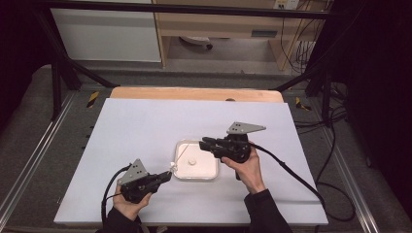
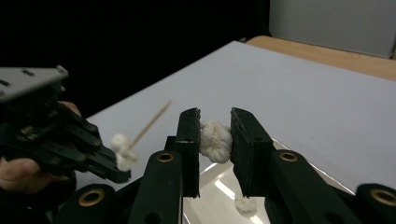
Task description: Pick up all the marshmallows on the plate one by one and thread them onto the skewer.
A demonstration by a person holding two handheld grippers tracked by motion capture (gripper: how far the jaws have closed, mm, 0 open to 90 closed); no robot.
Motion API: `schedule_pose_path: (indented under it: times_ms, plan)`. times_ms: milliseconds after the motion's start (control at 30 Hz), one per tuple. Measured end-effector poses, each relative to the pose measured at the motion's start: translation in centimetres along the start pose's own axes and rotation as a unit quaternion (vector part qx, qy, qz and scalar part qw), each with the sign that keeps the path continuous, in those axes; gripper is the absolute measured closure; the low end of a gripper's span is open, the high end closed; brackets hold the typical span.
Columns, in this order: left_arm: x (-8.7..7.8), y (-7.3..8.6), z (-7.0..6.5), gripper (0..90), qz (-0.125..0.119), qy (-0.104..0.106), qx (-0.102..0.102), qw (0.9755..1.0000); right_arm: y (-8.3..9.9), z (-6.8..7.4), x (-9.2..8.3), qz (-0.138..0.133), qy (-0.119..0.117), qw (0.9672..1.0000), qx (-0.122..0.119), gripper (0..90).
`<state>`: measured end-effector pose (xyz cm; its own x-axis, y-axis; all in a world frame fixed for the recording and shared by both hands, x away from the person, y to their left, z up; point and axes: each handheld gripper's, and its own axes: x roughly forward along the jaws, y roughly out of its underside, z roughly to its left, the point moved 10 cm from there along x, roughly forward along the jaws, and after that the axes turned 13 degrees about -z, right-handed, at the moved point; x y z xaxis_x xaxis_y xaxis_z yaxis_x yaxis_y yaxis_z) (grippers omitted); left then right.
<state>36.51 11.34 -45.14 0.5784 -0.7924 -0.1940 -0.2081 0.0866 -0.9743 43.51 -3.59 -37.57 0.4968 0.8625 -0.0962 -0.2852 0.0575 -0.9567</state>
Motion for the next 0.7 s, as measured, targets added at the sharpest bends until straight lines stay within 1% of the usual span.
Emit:
schedule_pose_path:
  times_ms: [133, 233, 267, 367, 700]
  plan:
    - [0.2, -0.1, -0.6, 88.6, -0.006, 0.012, 0.007, 0.9999, -1.2, 0.9, -0.6, -0.026, -0.023, 0.9993, 0.017, 74.1]
    - [0.3, -0.3, -1.1, 88.6, -0.010, 0.019, 0.013, 0.9997, -1.6, 1.3, -0.7, -0.034, -0.035, 0.9984, 0.027, 74.1]
    - [0.3, -0.3, -1.2, 88.6, -0.010, 0.021, 0.017, 0.9996, -1.6, 1.4, -0.7, -0.035, -0.038, 0.9982, 0.030, 74.1]
    - [0.4, -0.3, -1.5, 88.6, -0.013, 0.025, 0.022, 0.9994, -1.7, 1.7, -0.7, -0.040, -0.050, 0.9972, 0.040, 74.2]
    - [0.4, -0.5, -1.8, 88.7, -0.018, 0.029, 0.026, 0.9991, -1.4, 2.1, -0.4, -0.037, -0.065, 0.9955, 0.057, 74.7]
